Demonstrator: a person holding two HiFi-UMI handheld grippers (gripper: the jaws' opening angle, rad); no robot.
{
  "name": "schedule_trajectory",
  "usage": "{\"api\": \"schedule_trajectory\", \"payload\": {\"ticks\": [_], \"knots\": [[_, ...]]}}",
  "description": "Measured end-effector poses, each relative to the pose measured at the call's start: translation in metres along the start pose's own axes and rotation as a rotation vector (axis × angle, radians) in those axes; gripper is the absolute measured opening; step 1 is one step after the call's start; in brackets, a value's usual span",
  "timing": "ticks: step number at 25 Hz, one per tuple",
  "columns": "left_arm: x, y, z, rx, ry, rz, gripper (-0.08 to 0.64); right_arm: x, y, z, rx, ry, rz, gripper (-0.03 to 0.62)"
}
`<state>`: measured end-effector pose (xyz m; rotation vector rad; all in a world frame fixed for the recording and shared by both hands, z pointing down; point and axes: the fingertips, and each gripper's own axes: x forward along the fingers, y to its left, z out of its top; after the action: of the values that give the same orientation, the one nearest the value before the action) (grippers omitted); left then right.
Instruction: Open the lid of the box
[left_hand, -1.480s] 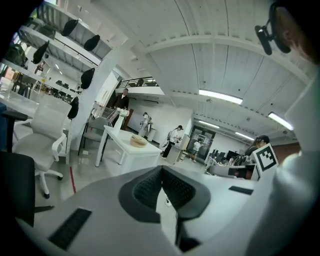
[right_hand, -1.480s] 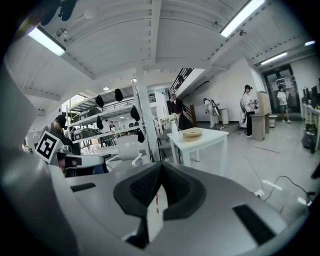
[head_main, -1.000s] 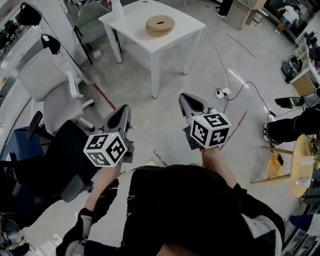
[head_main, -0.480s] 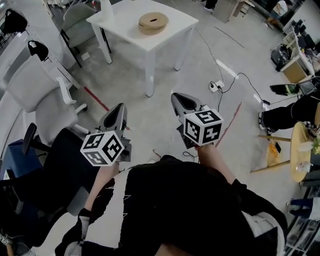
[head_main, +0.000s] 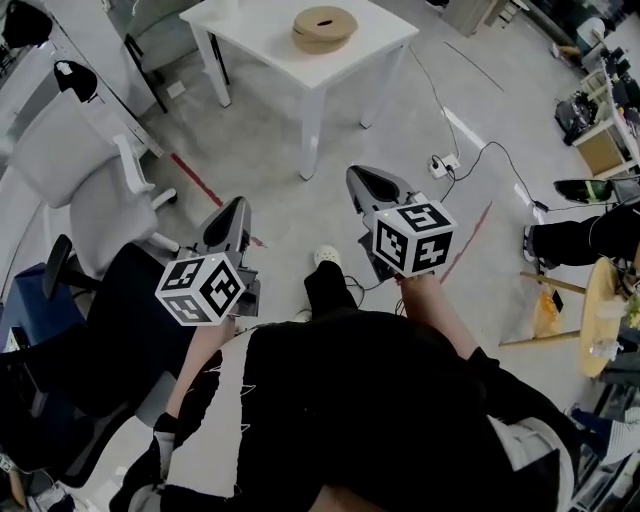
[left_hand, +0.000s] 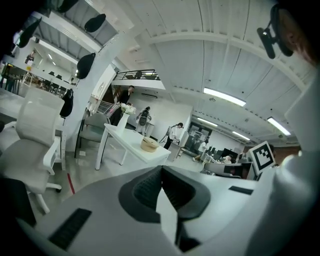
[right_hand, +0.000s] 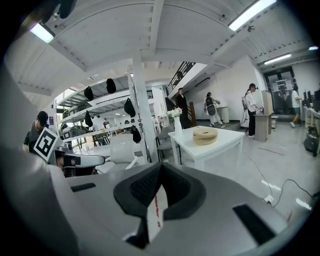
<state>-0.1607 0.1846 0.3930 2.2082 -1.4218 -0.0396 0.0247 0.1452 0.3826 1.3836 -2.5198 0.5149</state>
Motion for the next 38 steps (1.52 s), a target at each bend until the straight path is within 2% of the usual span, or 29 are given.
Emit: {"api": "schedule_trajectory", "payload": {"ticks": [3, 9, 15, 27, 33, 38], "knots": [[0.014, 0.011, 0.009, 0.002, -0.002, 0.030, 0.011, 0.025, -0.010, 0.010, -0.023, 0.006, 0.013, 0.005], [0.051, 0.024, 0.042, -0.020, -0.042, 0.042, 0.011, 0.066, -0.034, 0.037, -0.037, 0.013, 0.043, 0.005], [0.096, 0.028, 0.084, 0.006, -0.111, 0.038, 0.011, 0.112, -0.066, 0.075, -0.062, 0.001, 0.070, 0.005], [0.183, 0.044, 0.121, -0.014, -0.146, 0.092, 0.011, 0.181, -0.134, 0.120, -0.076, -0.002, 0.116, 0.005], [0.220, 0.042, 0.111, -0.026, -0.128, 0.091, 0.011, 0.205, -0.167, 0.116, -0.044, 0.016, 0.130, 0.005], [0.235, 0.047, 0.089, -0.133, -0.098, 0.107, 0.011, 0.215, -0.194, 0.095, 0.037, 0.058, 0.128, 0.005]]}}
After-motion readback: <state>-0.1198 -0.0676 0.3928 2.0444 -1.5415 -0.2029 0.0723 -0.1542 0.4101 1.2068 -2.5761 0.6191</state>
